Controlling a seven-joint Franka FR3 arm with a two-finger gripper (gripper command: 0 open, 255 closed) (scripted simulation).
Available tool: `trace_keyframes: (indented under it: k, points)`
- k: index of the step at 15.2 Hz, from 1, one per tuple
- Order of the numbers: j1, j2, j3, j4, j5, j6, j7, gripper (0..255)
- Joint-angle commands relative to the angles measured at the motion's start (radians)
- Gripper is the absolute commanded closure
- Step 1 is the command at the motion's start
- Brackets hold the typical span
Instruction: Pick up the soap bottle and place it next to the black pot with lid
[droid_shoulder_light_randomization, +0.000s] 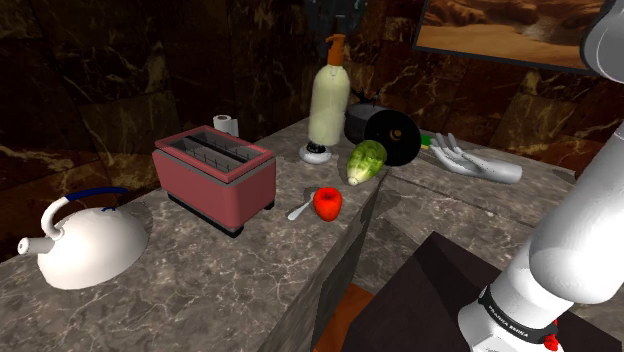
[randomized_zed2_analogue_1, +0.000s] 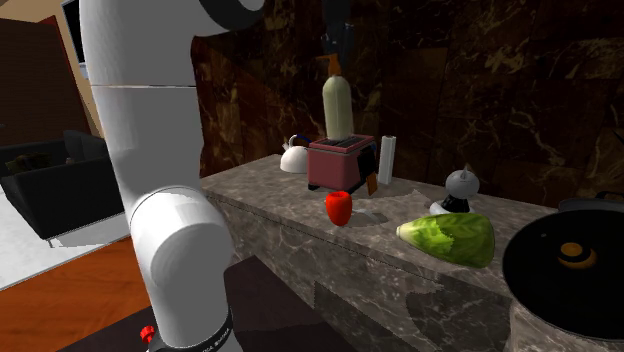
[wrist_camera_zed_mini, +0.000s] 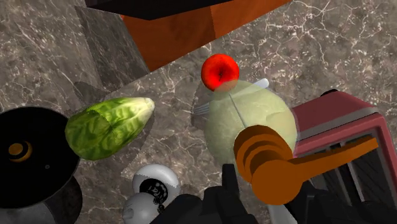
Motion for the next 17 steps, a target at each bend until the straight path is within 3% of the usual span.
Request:
trace_keyframes:
  k: [1, 9, 17]
  points:
    - [-0.032, -0.047, -0.03, -0.049, 0.021, 0.01, -0.057, 255]
    - [-0.126, -0.182, -0.163, -0.189, 0.062, 0.036, -0.275, 255]
    - [-0.204, -0.234, -0.296, -0.235, 0.06, 0.041, -0.486, 255]
